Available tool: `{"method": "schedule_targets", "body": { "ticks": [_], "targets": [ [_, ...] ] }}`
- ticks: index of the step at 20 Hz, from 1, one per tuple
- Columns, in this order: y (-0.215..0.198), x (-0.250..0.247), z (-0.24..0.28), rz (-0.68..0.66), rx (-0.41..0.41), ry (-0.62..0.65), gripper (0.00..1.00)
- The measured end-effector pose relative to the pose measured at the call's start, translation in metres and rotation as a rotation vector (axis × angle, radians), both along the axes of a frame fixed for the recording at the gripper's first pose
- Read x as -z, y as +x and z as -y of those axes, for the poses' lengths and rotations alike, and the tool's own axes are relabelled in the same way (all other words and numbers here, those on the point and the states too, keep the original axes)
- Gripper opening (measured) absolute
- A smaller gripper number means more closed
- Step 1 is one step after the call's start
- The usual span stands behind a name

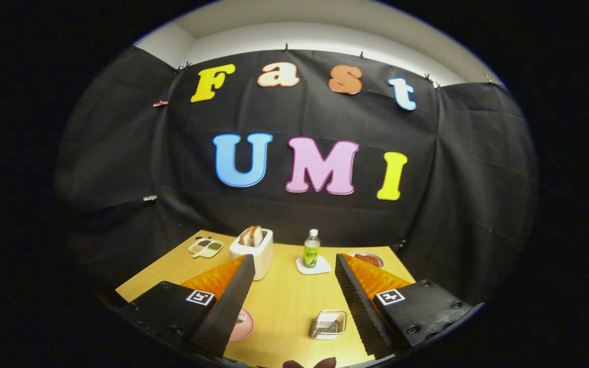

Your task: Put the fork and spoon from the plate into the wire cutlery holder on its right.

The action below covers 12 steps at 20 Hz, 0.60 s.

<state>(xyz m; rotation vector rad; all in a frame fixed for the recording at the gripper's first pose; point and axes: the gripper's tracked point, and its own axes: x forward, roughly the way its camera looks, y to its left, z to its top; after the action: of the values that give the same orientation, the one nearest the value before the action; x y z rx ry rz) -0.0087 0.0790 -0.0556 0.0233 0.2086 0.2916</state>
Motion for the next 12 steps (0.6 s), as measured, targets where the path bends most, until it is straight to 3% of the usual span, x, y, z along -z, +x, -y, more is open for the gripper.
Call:
{"method": "schedule_targets", "body": {
  "ticks": [8, 12],
  "targets": [
    [-0.021, 0.106, -0.073, -0.408, -0.211, 0.004, 0.98],
    [-0.028, 0.174, -0.099, -0.613, -0.256, -0.001, 0.97]
  ]
}}
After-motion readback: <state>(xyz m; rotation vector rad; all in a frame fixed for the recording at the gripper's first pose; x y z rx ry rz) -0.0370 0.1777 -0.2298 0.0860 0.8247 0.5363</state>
